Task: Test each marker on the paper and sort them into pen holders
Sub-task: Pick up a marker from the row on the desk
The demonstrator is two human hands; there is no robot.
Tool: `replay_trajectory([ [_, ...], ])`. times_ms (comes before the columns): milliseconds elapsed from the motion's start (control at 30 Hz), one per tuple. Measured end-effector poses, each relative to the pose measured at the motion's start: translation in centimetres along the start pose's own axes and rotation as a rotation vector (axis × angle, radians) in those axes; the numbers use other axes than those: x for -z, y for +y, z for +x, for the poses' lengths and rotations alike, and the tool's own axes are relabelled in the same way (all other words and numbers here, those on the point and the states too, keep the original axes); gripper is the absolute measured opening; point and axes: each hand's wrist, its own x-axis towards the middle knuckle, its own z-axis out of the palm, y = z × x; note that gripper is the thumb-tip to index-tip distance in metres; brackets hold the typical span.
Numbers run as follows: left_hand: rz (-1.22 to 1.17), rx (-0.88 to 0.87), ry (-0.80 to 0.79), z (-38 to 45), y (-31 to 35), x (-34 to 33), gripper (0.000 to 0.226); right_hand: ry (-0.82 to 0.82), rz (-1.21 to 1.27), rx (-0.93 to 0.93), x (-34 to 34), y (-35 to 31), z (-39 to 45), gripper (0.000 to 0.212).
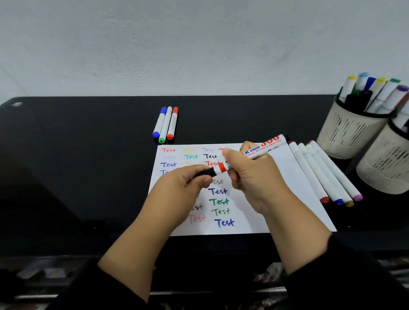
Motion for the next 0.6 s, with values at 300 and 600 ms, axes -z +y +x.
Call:
replay_trajectory([
  [300,0.037,0.001,0.065,-0.20,0.20,-0.18,0.023,0.017,0.045,-0.077,-1.12,0.18,0.11,0.040],
  [600,0.146,0.042,0.100,0.00,0.45,0.51,0.018,0.029,0.002,-0.099,-0.43,-0.35,0.14,0.024],
])
